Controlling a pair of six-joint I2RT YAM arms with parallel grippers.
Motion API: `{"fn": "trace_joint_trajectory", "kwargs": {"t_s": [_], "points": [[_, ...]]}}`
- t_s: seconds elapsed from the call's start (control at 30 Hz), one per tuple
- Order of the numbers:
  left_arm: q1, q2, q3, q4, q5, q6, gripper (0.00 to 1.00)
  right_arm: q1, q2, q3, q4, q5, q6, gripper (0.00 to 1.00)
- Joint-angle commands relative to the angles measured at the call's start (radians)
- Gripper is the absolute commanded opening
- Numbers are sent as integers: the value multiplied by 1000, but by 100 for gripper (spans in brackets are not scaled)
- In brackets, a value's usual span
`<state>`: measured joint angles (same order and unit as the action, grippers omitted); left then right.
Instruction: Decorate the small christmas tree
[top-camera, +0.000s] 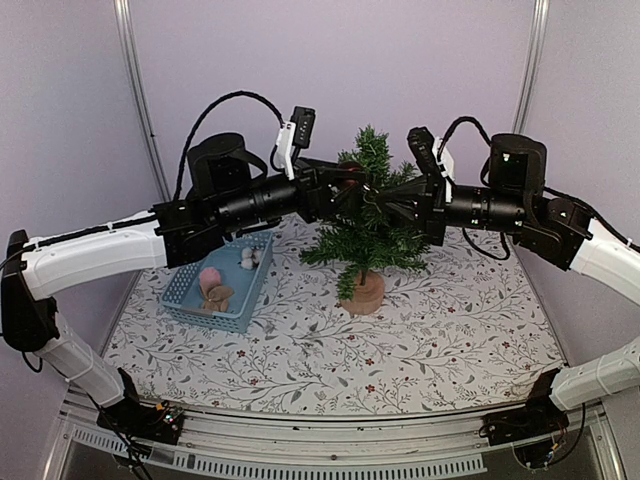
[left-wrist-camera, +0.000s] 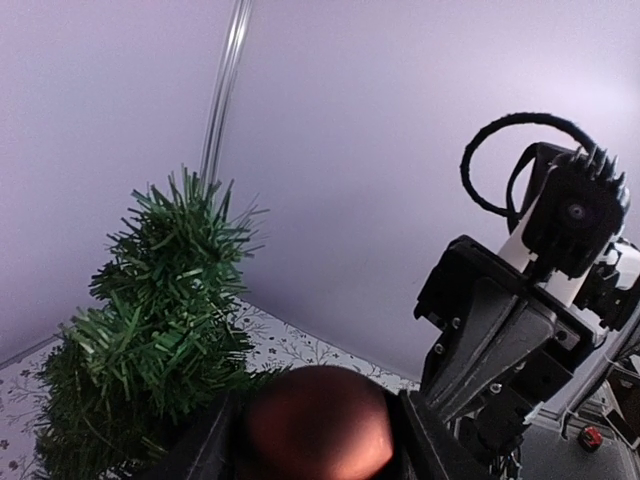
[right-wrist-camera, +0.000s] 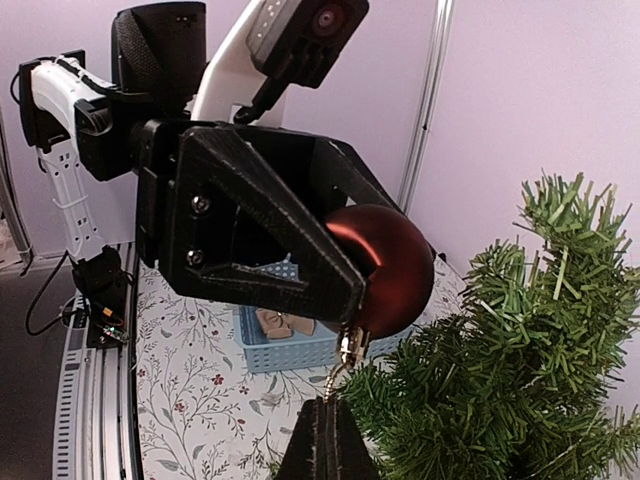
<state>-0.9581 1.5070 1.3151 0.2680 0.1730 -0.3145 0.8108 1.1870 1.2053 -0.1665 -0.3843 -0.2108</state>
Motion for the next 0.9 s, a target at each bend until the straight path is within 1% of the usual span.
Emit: {"fn": "trace_joint_trajectory", "kwargs": {"t_s": [0.0,0.2,0.43,0.87], "points": [[4,-5,-16,-32,-89,14,0,0,32,18,-41,103,39,0],[2,7,-39,-32,-114,4,0,0,67,15,-65,125,68,0],[1,23,-51,-37,-128,-3,0,-3,63,1,-89,159,76,0],[-2,78,-2,-53,-141,0,0,-4,43,-2,-124,226,90,0]]}}
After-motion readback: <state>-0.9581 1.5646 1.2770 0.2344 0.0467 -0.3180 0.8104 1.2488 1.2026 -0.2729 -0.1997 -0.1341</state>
